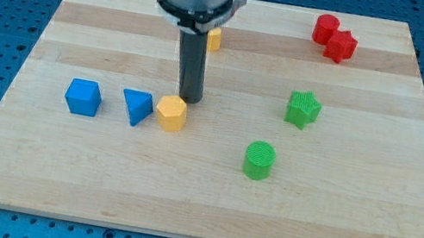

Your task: Move the yellow heart to the right of the yellow hexagon

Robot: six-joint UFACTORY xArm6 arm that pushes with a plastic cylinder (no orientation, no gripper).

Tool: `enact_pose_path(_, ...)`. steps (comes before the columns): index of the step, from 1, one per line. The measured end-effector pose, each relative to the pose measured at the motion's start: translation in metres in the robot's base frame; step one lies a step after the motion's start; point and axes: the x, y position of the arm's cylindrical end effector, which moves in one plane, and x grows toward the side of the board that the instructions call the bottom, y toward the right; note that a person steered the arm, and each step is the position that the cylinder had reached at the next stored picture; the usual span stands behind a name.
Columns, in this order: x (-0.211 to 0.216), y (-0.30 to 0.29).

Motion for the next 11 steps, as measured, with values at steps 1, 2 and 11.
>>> enact_pose_path(1, -0.057, -0.031)
enact_pose_path(2, -0.103, -0.072)
enact_pose_path(11, -0.117, 0.102)
